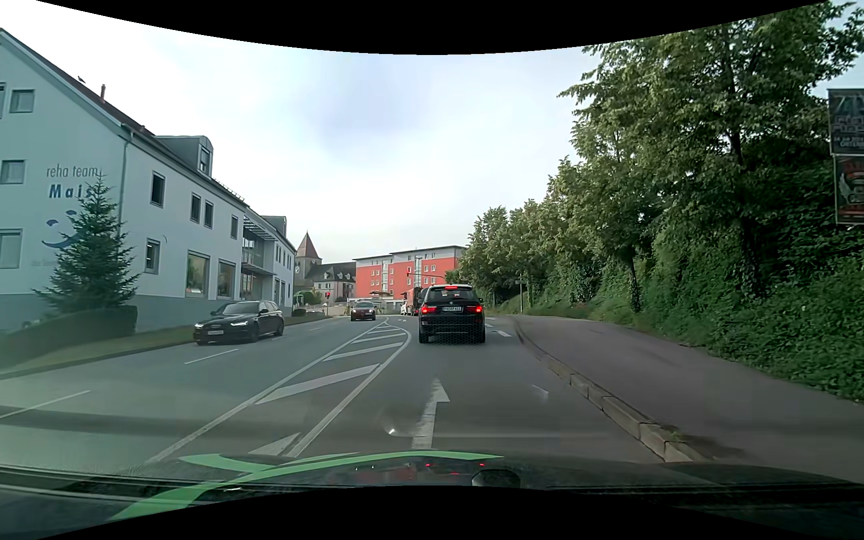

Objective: Follow the waypoints while adhering to traffic rules and regulations

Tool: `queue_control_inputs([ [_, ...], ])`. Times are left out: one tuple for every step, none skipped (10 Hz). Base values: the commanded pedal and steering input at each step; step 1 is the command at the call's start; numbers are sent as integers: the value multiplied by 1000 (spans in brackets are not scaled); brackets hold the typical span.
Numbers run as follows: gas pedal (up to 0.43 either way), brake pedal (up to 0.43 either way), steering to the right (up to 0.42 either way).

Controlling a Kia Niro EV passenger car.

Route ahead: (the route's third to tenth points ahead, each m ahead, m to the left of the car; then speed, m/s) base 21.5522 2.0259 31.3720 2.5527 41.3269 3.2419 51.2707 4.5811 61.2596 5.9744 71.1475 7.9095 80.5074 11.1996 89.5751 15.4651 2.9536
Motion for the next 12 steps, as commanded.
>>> queue_control_inputs([
  [0,0,-6],
  [0,0,-6],
  [0,0,-6],
  [0,18,-6],
  [0,37,-6],
  [0,43,-5],
  [0,55,-6],
  [0,67,-5],
  [0,73,-5],
  [0,79,-5],
  [0,85,-5],
  [0,91,-5],
])
